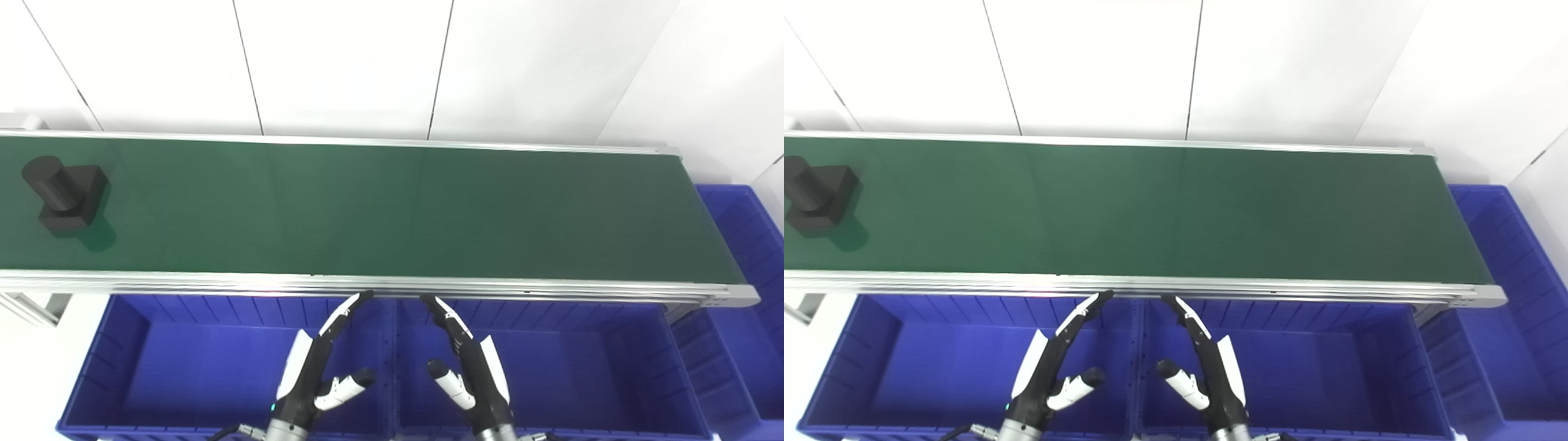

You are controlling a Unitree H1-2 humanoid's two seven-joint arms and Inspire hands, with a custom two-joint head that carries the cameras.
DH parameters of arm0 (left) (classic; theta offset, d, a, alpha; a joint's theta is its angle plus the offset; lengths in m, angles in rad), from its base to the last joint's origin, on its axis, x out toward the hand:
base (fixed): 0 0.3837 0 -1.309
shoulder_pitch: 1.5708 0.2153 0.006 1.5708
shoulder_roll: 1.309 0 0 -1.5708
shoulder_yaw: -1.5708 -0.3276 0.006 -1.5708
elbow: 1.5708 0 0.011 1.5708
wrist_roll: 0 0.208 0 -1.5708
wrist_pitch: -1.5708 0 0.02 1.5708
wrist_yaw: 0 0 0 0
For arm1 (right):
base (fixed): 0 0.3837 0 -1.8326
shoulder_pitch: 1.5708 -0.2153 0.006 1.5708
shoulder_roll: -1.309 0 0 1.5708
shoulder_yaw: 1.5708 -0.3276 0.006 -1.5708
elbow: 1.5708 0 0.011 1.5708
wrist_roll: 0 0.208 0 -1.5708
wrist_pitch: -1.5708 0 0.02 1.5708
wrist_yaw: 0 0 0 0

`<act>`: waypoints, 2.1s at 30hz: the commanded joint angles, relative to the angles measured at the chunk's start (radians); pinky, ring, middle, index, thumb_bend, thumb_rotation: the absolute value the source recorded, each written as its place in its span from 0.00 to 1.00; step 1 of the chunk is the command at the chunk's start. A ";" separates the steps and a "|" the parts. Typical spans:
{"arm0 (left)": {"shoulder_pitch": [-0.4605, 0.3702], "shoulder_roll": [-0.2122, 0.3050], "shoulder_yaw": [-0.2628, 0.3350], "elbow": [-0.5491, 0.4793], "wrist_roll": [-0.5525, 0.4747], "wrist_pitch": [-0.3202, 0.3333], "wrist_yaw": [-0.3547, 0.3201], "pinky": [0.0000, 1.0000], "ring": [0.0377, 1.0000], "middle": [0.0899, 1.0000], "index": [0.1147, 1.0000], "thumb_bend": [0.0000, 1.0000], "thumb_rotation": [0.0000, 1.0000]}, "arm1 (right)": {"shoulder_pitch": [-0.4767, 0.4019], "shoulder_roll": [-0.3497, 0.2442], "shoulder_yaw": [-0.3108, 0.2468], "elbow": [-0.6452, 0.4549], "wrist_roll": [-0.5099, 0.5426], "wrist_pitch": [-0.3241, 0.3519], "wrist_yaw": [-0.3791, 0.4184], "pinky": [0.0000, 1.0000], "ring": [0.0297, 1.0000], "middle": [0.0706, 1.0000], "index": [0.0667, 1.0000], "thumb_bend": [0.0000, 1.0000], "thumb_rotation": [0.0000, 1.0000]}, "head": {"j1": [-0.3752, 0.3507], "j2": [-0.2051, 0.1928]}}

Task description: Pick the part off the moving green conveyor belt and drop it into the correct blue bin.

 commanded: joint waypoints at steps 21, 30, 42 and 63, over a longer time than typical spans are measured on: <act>0.006 0.000 0.054 -0.086 -0.016 -0.035 -0.134 1.00 1.00 1.00 1.00 0.85 0.99 | 0.024 -0.017 -0.015 -0.076 -0.042 -0.034 0.033 0.93 0.94 0.93 0.90 0.85 0.96 | -0.009 0.014; 0.026 -0.007 0.084 -0.110 -0.024 -0.035 -0.161 0.98 0.99 0.99 0.97 0.86 0.99 | 0.033 -0.016 -0.004 -0.095 -0.045 -0.034 0.035 1.00 0.99 0.97 0.96 0.84 0.94 | -0.018 0.051; 0.029 -0.008 0.104 -0.123 -0.030 -0.035 -0.159 0.96 0.97 0.97 0.95 0.82 0.98 | 0.037 -0.013 -0.013 -0.111 -0.020 -0.034 0.054 1.00 1.00 1.00 1.00 0.83 0.91 | -0.020 0.072; -0.004 -0.031 0.064 -0.021 -0.023 -0.035 -0.119 0.93 0.95 0.94 0.92 0.89 0.94 | 0.017 -0.032 -0.001 -0.027 -0.007 -0.034 0.038 1.00 1.00 1.00 1.00 0.85 0.92 | 0.052 -0.072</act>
